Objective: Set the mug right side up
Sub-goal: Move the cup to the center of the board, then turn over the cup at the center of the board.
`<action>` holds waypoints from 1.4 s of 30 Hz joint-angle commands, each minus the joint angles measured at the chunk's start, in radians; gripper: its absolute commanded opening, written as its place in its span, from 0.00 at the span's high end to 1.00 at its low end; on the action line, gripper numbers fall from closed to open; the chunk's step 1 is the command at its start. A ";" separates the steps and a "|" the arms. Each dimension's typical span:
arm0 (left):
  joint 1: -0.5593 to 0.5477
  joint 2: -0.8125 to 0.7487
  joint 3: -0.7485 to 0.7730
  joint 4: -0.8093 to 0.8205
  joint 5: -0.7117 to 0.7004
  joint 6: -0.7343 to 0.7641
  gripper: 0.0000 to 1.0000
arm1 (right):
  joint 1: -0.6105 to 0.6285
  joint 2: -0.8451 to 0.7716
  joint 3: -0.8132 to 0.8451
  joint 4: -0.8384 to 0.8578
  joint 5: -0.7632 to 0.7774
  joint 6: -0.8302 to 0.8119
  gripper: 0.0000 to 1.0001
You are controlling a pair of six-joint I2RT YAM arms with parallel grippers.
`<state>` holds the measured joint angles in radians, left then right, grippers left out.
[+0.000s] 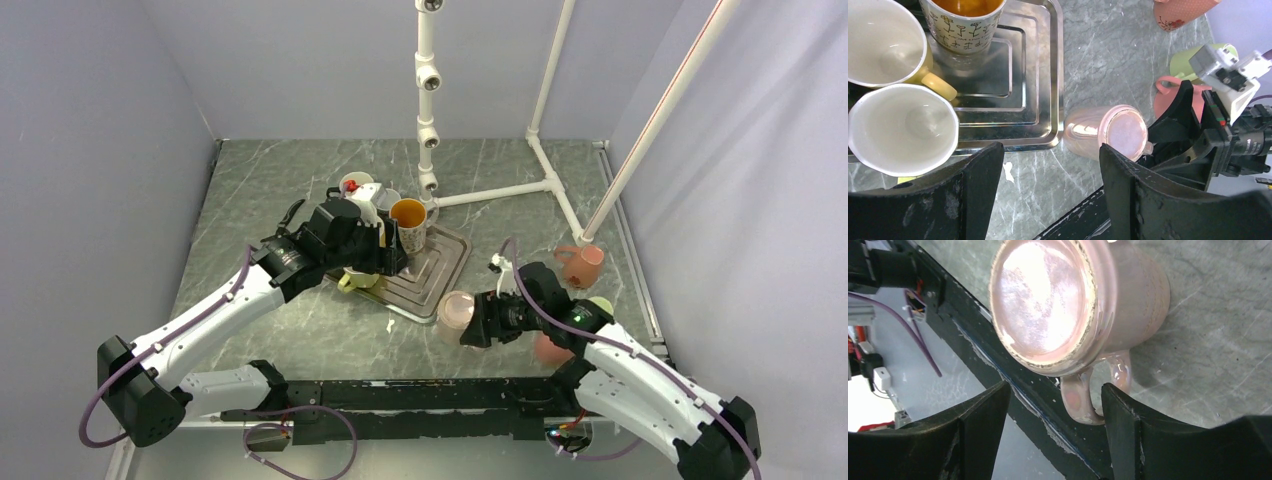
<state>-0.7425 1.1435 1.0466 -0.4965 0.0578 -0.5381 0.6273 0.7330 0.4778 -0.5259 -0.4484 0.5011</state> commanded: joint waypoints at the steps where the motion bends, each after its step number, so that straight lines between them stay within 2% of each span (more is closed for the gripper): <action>1: 0.003 0.000 -0.003 0.014 -0.026 -0.007 0.25 | 0.069 0.035 0.066 -0.038 0.115 0.015 0.31; 6: 0.003 -0.007 -0.006 0.015 -0.042 -0.011 0.25 | 0.199 0.106 0.160 -0.127 0.390 0.050 0.37; 10: 0.003 0.002 0.003 0.003 -0.049 -0.005 0.25 | 0.290 0.168 0.192 -0.137 0.468 0.053 0.42; 17: 0.008 -0.031 -0.005 -0.001 -0.056 0.006 0.24 | 0.428 0.301 0.277 -0.219 0.659 0.085 0.45; 19: 0.012 -0.036 -0.005 -0.010 -0.056 0.009 0.24 | 0.455 0.336 0.299 -0.245 0.725 0.102 0.49; 21: 0.015 -0.043 -0.008 -0.010 -0.056 0.010 0.24 | 0.474 0.369 0.323 -0.270 0.770 0.113 0.60; 23: 0.017 -0.052 -0.016 -0.008 -0.056 0.011 0.24 | 0.486 0.391 0.340 -0.283 0.799 0.117 0.66; 26: 0.017 -0.062 -0.024 -0.010 -0.056 0.008 0.24 | 0.493 0.397 0.344 -0.270 0.798 0.108 0.68; 31: 0.019 -0.076 -0.035 -0.008 -0.056 0.009 0.24 | 0.497 0.421 0.351 -0.270 0.807 0.116 0.55; 35: 0.020 -0.077 -0.036 -0.012 -0.056 0.011 0.24 | 0.497 0.444 0.351 -0.268 0.823 0.129 0.53; 39: 0.022 -0.078 -0.039 -0.015 -0.056 0.010 0.24 | 0.497 0.444 0.343 -0.243 0.835 0.140 0.61; 42: 0.023 -0.083 -0.047 -0.016 -0.056 0.002 0.23 | 0.498 0.424 0.319 -0.217 0.849 0.136 0.72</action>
<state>-0.7254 1.0889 1.0130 -0.5205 0.0097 -0.5362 1.1255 1.1736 0.7990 -0.7990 0.3393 0.6220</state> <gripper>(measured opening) 0.762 0.348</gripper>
